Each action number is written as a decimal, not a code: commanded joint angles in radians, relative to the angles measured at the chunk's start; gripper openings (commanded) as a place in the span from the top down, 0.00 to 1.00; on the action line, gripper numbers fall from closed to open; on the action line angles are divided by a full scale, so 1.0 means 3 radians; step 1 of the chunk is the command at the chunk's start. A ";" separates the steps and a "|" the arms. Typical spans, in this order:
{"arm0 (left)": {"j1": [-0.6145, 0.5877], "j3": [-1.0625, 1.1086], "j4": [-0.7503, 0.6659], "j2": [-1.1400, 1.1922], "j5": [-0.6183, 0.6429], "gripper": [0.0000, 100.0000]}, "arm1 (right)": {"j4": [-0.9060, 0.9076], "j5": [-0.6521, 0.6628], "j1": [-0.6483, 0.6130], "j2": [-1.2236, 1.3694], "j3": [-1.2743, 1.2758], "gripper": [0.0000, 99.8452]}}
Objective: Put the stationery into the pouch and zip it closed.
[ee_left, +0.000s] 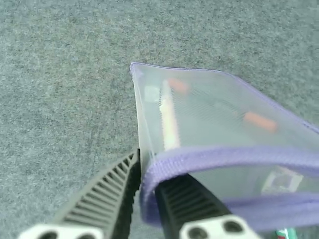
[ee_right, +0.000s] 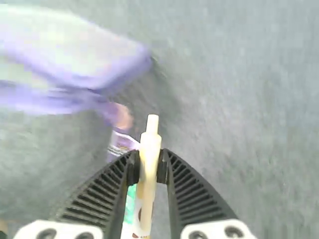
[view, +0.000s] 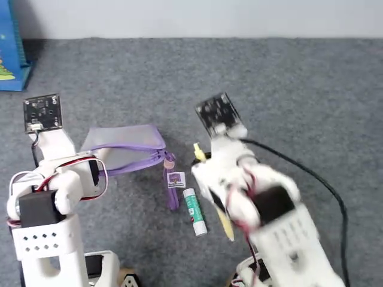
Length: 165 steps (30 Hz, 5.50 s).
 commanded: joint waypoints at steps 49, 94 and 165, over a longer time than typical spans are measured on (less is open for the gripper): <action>0.0399 0.0018 -0.0015 -0.0015 0.0041 0.99 | -0.5639 0.0066 -0.0831 -0.0468 0.1964 0.99; 0.0015 -0.0008 -0.0020 -0.0015 0.0026 0.99 | -0.0852 -0.0752 -0.0161 0.0396 0.1233 0.83; 0.0020 0.0018 -0.0020 -0.0015 0.0015 0.99 | -0.3051 -0.0317 -0.1143 -0.1629 0.1606 0.99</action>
